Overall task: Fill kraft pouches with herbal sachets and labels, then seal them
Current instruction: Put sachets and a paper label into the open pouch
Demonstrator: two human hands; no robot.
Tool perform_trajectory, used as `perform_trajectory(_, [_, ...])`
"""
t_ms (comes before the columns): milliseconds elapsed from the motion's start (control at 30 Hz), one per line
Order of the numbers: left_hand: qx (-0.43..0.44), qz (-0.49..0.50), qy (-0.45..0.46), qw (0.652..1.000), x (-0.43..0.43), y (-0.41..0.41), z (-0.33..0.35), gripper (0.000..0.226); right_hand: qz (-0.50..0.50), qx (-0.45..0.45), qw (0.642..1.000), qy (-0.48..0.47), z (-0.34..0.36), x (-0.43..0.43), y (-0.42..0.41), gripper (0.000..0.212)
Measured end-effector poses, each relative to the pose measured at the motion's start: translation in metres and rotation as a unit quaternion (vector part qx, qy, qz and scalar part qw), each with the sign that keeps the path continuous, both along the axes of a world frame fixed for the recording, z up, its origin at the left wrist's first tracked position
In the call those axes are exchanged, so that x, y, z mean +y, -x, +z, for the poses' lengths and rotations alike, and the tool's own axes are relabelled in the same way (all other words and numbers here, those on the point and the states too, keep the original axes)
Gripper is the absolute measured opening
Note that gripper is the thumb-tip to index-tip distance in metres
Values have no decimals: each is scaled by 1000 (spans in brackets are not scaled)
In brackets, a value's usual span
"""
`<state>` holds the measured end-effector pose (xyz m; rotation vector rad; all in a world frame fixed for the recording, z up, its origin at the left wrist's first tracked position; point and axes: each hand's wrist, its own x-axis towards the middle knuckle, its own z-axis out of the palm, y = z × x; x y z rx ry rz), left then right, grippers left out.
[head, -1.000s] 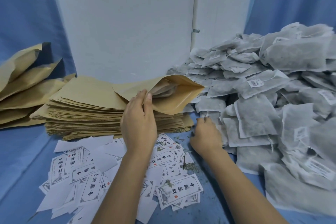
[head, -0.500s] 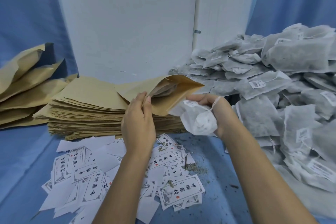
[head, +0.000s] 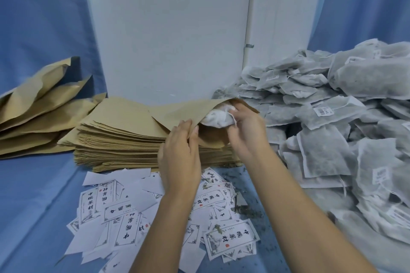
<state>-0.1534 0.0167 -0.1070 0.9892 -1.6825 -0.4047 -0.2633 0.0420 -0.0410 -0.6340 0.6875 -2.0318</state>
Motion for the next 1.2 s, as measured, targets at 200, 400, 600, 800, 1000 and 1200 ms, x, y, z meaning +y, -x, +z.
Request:
perform_trajectory(200, [5,-11,7,1000,10,0,2,59,-111,-67,990,-53,7,-47,-17,22])
perform_trajectory(400, [2,-1,3,1000,18,-2,6,62,-113,183,957,-196,-7,-66,-28,37])
perform_trajectory(600, [14,-11,-13,1000,7,-10,10,45,-154,534,757,-343,-2,-38,-20,39])
perform_trajectory(800, [-18,-4,19,1000,11,-16,13,58,-184,556,766,-264,8,-17,-32,33])
perform_trajectory(1000, [-3,10,31,999,14,-17,12,46,-152,567,768,-257,5,-23,-30,27])
perform_trajectory(1200, [113,21,-9,993,5,-20,18,26,-238,447,858,-83,-23,-6,-34,20])
